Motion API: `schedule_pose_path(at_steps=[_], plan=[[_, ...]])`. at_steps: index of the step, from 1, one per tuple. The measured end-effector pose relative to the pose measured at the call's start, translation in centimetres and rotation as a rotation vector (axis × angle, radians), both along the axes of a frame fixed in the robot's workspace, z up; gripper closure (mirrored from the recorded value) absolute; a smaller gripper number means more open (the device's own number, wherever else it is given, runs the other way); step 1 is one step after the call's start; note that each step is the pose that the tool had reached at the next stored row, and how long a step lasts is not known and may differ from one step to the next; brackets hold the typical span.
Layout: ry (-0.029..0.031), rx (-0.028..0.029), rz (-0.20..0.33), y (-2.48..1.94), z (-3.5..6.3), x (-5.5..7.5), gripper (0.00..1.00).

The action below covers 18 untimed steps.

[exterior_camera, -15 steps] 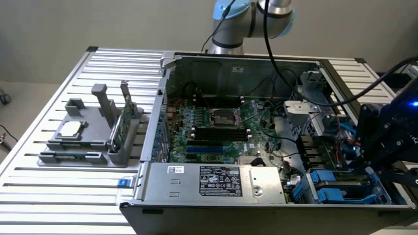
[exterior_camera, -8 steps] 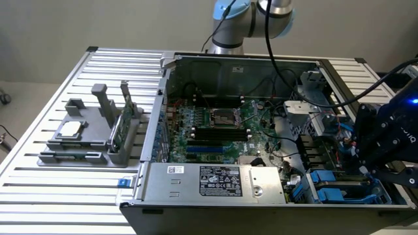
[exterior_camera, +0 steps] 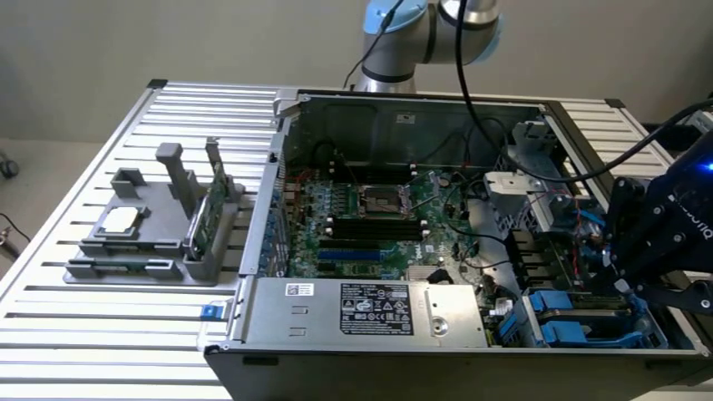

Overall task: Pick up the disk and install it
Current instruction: 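Insert the first disk wire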

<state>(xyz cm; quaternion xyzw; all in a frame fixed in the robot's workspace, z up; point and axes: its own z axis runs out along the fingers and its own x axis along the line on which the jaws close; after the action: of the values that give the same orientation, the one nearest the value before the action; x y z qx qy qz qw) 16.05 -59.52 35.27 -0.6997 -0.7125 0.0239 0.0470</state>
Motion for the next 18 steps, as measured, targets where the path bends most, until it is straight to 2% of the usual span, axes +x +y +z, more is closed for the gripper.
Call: schedule_pose_path(at_steps=[1, 5, 10, 13, 18], plan=[[0.0016, -0.0022, 0.0, 0.14, 0.0, 0.04, 0.9], [0.0086, -0.011, 0.0, 0.58, 0.01, 0.21, 0.9], [0.0156, -0.0146, -0.002, 0.96, 0.17, 0.35, 0.9], [0.0188, -0.023, -0.002, 1.07, 0.17, 0.46, 0.9], [0.0229, -0.0246, -0.002, 1.06, 0.23, 0.53, 0.89]])
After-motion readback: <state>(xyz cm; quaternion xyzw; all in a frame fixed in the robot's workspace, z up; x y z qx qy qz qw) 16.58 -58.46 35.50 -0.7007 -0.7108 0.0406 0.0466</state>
